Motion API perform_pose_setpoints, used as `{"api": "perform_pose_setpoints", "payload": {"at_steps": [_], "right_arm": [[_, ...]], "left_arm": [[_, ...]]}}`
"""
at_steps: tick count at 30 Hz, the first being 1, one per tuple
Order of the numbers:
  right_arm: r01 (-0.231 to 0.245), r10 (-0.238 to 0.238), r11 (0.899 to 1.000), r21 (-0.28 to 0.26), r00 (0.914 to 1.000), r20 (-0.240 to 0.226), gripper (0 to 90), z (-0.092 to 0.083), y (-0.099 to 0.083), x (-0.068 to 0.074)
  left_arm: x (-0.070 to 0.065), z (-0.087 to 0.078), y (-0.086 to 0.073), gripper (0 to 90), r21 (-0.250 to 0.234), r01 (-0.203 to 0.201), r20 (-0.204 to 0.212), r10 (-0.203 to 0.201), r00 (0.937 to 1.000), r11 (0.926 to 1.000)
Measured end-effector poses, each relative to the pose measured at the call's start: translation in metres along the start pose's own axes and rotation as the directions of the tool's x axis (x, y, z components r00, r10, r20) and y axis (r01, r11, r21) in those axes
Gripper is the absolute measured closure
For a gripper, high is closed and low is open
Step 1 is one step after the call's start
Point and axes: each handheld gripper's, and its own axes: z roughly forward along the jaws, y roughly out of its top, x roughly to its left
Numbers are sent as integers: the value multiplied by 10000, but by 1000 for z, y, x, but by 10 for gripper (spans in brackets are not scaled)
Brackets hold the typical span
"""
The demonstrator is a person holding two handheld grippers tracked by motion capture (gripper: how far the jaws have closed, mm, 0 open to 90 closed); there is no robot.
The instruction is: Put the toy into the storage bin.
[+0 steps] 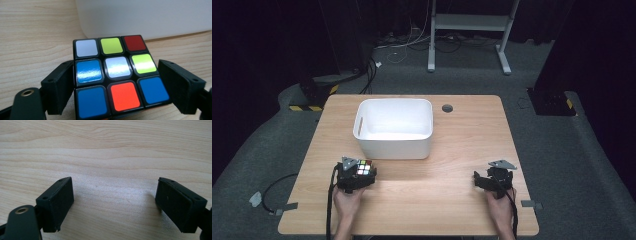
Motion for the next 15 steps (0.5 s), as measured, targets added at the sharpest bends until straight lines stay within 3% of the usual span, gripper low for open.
{"api": "perform_pose_setpoints", "payload": {"at_steps": [15], "right_arm": [[-14, 14, 10000, 6, 10000, -25, 150, 0, 0, 1]], "left_arm": [[0, -3, -4, 292, -89, -272, -271, 269, 9993, 9996]]}}
